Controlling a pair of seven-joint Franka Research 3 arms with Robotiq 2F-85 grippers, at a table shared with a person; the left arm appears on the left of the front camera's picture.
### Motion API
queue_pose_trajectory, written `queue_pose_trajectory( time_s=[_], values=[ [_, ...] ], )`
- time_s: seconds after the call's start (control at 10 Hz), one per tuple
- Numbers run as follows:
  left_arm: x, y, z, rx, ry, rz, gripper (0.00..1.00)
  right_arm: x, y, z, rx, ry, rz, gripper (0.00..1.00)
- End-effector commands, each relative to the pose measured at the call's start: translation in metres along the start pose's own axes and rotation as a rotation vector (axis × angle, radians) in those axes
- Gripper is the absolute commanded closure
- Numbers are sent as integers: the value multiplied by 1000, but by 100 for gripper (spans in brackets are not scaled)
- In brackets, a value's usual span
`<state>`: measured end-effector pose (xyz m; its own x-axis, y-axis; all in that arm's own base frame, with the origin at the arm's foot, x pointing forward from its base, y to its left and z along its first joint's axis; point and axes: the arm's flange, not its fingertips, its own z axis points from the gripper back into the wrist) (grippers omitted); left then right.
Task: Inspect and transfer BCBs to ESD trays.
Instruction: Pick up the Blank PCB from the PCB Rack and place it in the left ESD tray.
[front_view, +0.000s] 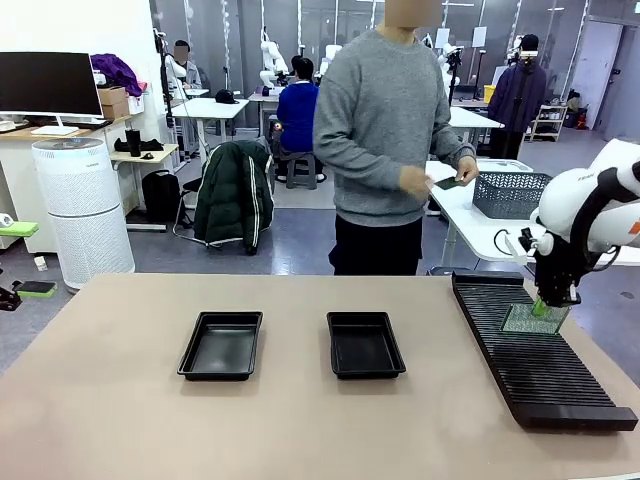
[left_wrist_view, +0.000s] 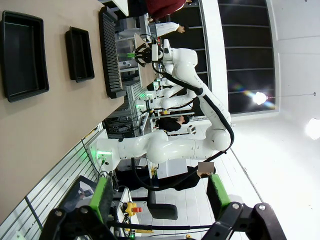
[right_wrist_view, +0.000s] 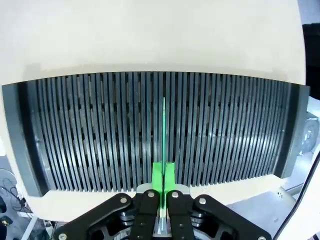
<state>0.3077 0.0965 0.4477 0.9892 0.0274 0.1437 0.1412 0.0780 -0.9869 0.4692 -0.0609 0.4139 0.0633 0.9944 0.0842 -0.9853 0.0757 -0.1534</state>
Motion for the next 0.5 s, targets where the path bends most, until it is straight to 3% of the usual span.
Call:
queue_pose_trajectory(
  time_s=[0.0,0.4],
  values=[
    [-2,0,1,1,-1,0,0,0,-2,39,22,13,15,100],
    [-2,0,1,1,-1,0,0,-1,1,127,41,24,-4,100]
  ],
)
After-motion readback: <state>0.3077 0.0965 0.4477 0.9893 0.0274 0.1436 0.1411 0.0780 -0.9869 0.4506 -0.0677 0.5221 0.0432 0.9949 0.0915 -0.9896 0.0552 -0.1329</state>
